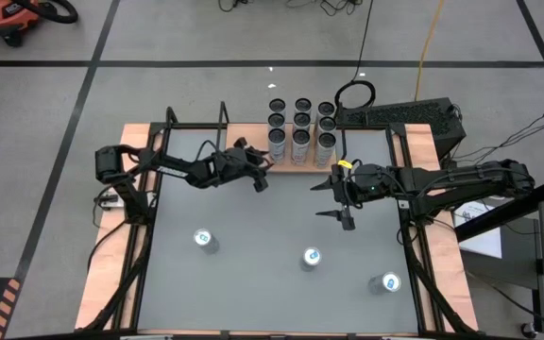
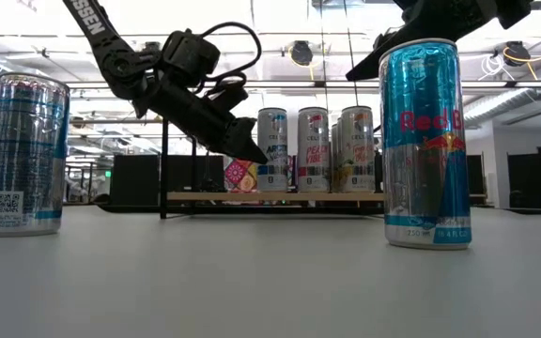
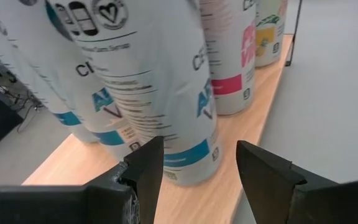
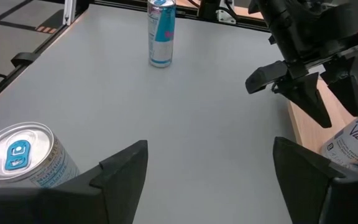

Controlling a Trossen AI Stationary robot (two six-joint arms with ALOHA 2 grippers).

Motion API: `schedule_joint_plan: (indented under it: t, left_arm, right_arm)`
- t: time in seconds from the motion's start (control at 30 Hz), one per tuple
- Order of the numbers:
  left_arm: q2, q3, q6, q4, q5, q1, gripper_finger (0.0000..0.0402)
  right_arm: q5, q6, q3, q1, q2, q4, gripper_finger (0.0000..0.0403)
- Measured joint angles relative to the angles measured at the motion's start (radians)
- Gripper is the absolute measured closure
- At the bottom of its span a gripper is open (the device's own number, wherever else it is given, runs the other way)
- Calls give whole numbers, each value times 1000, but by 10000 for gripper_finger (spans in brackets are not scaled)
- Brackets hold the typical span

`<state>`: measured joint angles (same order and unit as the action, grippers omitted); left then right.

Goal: Place canned beverage on shelf
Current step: Put the white blue soda can on the shelf aligned with the white blue soda cans

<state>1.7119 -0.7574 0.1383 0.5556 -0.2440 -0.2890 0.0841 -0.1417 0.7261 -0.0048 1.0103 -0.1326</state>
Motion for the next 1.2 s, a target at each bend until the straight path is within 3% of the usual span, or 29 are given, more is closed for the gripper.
schedule_joint_plan:
  t: [0.2,0.37,1.2]
  left_arm:
    - [0,0,0,-29,39,-5,204]
    - [0,0,-3,-35,183,-5,204]
    - [29,0,5,-17,157,-43,204]
  right_arm:
    - [0,0,0,0,0,-5,124]
    - [0,0,0,0,0,-10,124]
    - [0,-1,0,0,0,-6,124]
